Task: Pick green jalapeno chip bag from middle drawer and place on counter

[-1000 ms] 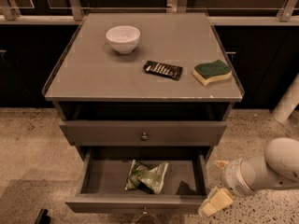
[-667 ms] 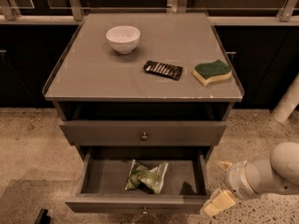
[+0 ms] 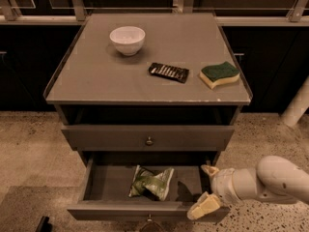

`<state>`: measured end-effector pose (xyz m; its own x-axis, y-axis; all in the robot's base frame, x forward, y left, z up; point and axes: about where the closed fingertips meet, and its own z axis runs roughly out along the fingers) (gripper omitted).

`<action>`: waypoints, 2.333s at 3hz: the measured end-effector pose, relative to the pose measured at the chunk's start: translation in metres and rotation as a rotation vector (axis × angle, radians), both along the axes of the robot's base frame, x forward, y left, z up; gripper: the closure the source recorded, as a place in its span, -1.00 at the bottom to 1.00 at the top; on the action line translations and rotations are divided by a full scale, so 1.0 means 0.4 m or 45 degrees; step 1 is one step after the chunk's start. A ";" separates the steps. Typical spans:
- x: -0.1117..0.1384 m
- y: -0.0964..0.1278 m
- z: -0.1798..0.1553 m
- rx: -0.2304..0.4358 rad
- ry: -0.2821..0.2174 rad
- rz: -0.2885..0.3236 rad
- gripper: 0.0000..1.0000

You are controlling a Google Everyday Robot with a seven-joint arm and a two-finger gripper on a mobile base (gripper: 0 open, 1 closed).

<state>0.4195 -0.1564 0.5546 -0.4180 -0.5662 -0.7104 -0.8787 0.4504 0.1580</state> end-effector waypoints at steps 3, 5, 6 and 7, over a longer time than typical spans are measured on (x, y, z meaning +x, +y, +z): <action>0.050 0.077 -0.105 0.142 -0.023 0.024 -1.00; 0.188 0.171 -0.163 0.238 -0.078 0.123 -1.00; 0.245 0.230 -0.185 0.262 -0.091 0.187 -1.00; 0.251 0.234 -0.184 0.263 -0.094 0.188 -1.00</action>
Offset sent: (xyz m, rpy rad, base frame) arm 0.0133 0.0318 -0.0269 0.0694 -0.0008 0.0593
